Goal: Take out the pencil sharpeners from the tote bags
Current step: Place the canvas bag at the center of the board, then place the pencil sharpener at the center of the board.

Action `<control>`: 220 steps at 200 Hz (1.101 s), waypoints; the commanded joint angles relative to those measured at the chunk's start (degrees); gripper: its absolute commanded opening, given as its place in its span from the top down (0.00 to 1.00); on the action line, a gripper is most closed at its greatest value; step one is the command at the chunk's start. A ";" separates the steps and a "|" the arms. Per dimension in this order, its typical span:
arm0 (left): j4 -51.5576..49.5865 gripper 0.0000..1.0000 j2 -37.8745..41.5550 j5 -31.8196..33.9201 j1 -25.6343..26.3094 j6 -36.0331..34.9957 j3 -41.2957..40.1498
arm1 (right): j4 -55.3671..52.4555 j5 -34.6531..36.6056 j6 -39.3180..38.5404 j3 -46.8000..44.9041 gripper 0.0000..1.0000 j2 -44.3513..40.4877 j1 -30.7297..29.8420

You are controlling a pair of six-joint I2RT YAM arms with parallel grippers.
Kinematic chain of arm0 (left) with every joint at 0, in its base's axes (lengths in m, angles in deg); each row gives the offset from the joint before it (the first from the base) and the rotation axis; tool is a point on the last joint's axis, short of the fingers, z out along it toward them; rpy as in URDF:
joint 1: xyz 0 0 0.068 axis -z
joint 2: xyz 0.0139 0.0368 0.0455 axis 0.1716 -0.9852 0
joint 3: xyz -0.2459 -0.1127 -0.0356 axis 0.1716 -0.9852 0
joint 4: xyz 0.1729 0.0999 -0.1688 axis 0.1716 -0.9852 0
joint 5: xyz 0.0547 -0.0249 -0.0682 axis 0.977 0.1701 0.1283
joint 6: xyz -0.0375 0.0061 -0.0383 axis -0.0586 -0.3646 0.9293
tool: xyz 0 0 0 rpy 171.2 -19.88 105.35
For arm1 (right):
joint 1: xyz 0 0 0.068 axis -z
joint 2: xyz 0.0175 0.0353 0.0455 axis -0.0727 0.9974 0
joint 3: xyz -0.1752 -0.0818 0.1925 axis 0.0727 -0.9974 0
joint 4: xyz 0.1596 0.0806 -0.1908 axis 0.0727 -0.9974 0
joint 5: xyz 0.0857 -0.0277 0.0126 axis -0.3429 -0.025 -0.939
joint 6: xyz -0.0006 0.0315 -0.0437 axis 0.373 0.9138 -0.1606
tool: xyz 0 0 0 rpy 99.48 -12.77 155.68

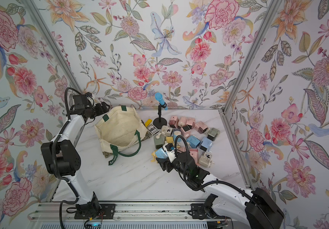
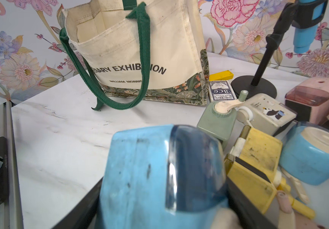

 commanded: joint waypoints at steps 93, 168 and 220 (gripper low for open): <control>4.01 0.10 14.84 5.07 -0.03 0.70 -4.13 | 2.96 -2.47 0.51 0.87 0.37 1.76 0.46; 5.62 0.14 31.00 5.35 6.73 -1.70 -14.97 | -6.34 0.85 2.01 3.72 0.37 4.15 0.34; 9.45 0.12 58.82 10.70 11.04 -4.99 -33.13 | -11.00 1.95 7.67 0.51 0.35 4.48 0.32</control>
